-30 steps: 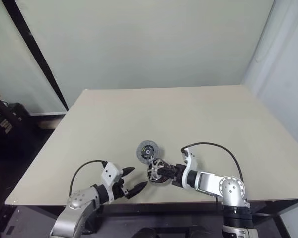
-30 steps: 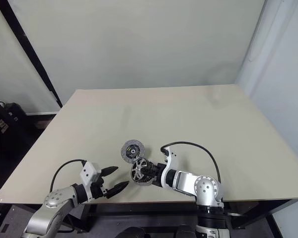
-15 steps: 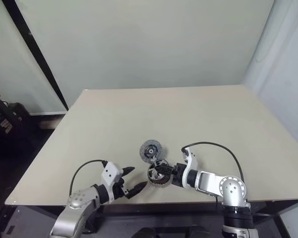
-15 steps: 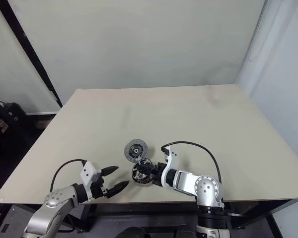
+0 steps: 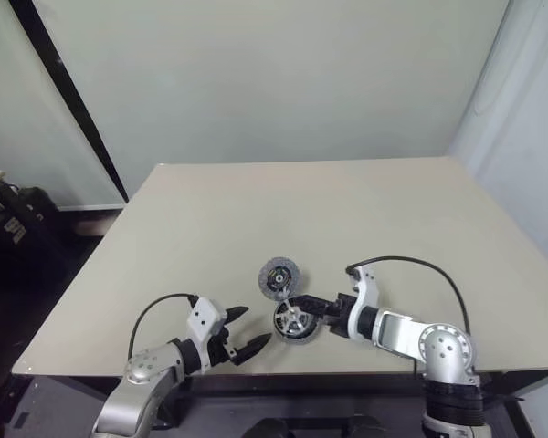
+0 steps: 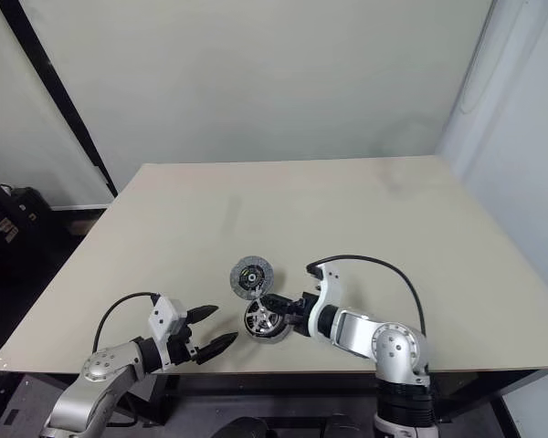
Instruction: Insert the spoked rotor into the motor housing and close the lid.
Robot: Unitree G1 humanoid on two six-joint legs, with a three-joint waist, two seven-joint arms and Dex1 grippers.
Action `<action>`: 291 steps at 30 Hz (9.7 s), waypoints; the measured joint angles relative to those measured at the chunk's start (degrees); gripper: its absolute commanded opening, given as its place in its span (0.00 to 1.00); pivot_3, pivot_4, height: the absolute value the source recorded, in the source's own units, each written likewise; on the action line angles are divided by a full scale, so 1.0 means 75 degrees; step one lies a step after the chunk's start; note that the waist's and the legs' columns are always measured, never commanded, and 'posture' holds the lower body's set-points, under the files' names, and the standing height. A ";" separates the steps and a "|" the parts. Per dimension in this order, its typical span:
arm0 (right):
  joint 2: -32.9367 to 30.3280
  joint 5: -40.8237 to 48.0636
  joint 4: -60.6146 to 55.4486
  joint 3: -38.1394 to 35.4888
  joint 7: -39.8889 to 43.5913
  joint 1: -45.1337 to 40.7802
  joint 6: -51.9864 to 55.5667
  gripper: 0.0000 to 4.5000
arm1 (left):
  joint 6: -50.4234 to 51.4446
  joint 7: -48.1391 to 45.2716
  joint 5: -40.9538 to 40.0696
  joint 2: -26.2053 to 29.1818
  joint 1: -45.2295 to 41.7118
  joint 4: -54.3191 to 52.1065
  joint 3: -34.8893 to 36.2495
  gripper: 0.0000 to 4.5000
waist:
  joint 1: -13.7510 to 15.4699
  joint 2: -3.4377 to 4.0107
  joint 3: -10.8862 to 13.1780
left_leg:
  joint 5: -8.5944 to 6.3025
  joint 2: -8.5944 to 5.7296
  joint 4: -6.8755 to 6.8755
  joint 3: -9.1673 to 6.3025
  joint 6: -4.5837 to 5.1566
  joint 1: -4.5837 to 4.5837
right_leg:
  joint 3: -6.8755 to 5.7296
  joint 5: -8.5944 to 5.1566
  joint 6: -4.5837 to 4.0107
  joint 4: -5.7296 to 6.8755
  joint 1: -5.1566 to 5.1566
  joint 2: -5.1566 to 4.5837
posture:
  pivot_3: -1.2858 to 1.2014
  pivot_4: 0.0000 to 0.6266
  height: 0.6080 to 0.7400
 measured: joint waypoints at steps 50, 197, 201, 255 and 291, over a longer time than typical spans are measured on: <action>-0.2296 -0.5505 0.0416 0.4095 0.3661 -0.0320 -0.5223 0.99 | 0.0006 0.0030 0.0000 0.0029 -0.0047 0.0000 0.0028 1.00 | 0.0097 -0.0042 0.0003 | -0.0010 0.0007 0.0015 -0.0004 -0.0012 0.0016 | -0.0010 0.0000 0.0001 -0.0008 0.0040 0.0004 | 0.52 0.00 1.00; -0.2092 -0.9201 0.2662 0.8095 0.6563 -0.3510 -0.5713 0.40 | 0.5070 0.1814 -0.0496 0.0467 -0.1393 -0.0577 0.0238 0.00 | -0.0024 -0.0136 0.0032 | 0.0002 0.0151 0.0024 0.0014 -0.0115 0.0013 | -0.0039 0.0079 -0.0111 0.0021 -0.0029 0.0136 | 0.52 0.00 1.00; -0.1966 -0.9309 0.2736 0.7944 0.6492 -0.3420 -0.5888 0.10 | 0.5038 0.1824 -0.0497 0.0459 -0.1364 -0.0577 0.0238 0.00 | -0.0030 -0.0140 0.0028 | 0.0001 0.0155 0.0023 0.0017 -0.0116 0.0023 | -0.0038 0.0079 -0.0112 0.0022 -0.0025 0.0139 | 0.52 0.00 1.00; -0.1912 -0.8830 0.1082 0.3949 0.4421 -0.2401 -0.3445 0.90 | 0.4025 0.1539 -0.0405 0.0265 -0.0973 0.0038 0.1080 0.00 | 0.0021 -0.0141 0.0026 | 0.0005 0.0157 0.0027 0.0025 -0.0121 0.0010 | -0.0039 0.0087 -0.0118 0.0022 -0.0031 0.0137 | 0.52 0.00 1.00; 0.0112 -0.7147 0.3655 0.4081 0.4150 -0.2295 -0.4159 0.90 | 0.4109 0.1442 -0.0371 0.0266 -0.0972 -0.0395 0.1000 0.00 | -0.0185 -0.0136 0.0026 | 0.0001 0.0275 0.0065 0.0169 -0.0138 0.0024 | -0.0006 0.0151 -0.0163 0.0020 -0.0044 0.0247 | 0.52 0.00 1.00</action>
